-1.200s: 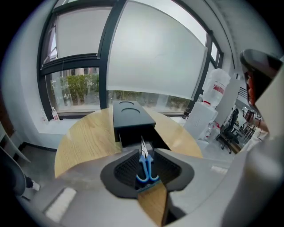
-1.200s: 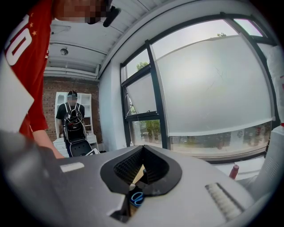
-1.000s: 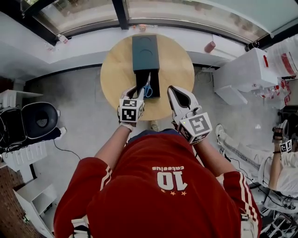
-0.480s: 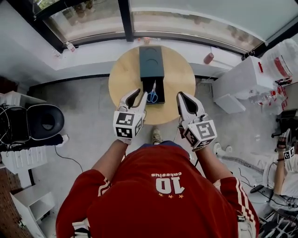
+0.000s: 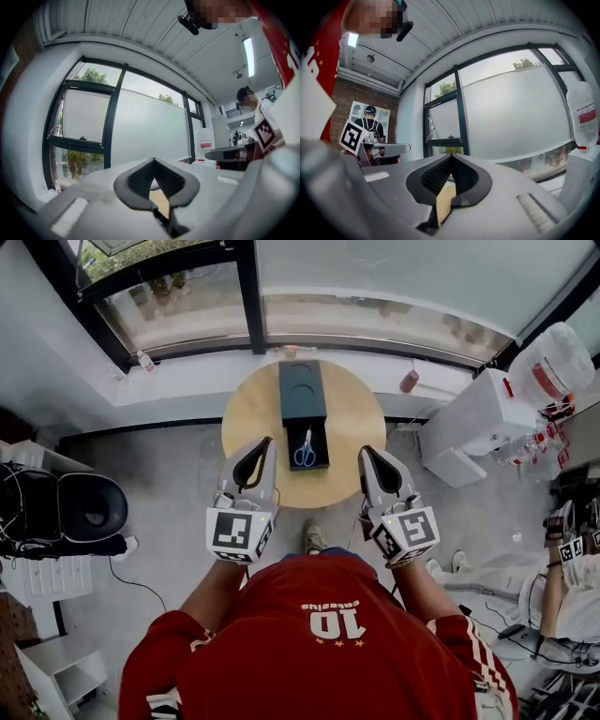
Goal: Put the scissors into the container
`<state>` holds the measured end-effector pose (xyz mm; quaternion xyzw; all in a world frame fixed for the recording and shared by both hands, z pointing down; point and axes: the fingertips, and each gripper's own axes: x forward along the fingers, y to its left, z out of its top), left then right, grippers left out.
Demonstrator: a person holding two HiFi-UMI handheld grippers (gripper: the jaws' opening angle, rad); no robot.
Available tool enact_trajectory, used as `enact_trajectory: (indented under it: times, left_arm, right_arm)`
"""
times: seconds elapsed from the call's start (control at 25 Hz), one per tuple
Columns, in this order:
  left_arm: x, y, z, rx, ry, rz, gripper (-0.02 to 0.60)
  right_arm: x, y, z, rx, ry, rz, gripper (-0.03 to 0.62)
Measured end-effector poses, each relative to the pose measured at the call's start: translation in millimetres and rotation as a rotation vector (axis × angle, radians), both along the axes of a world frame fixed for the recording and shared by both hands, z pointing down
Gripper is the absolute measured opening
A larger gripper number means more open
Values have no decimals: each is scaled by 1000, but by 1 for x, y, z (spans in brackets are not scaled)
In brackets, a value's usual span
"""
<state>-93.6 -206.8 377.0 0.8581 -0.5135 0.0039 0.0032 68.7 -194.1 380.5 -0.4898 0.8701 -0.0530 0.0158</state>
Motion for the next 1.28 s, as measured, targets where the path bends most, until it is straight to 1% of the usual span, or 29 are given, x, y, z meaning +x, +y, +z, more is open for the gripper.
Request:
enact_trajectory:
  times: [0.32, 0.44, 0.6, 0.72, 0.88, 1.0, 1.12, 1.28]
  left_arm:
    - [0, 18, -33, 62, 46, 28, 2]
    - [0, 24, -37, 59, 59, 37, 2]
    - [3, 29, -43, 45, 101, 48, 2]
    - [4, 32, -47, 54, 95, 55, 3]
    - [2, 38, -54, 49, 129, 66, 3]
    - [2, 41, -57, 64, 118, 67, 3]
    - [0, 44, -59, 77, 106, 66, 3]
    - [-1, 47, -59, 75, 109, 67, 3]
  right_arm:
    - [-7, 15, -27, 34, -13, -5, -8]
    - [-12, 21, -33, 33, -13, -8, -8]
    - [-8, 26, -39, 41, -18, -9, -8]
    - [-5, 28, -42, 45, -20, -5, -8]
    - [-12, 34, -44, 48, -8, -8, -9]
    - [-15, 39, -44, 44, -6, -12, -11]
    - [-21, 43, -51, 61, -16, -20, -11]
    - [-26, 48, -59, 82, -22, -29, -11]
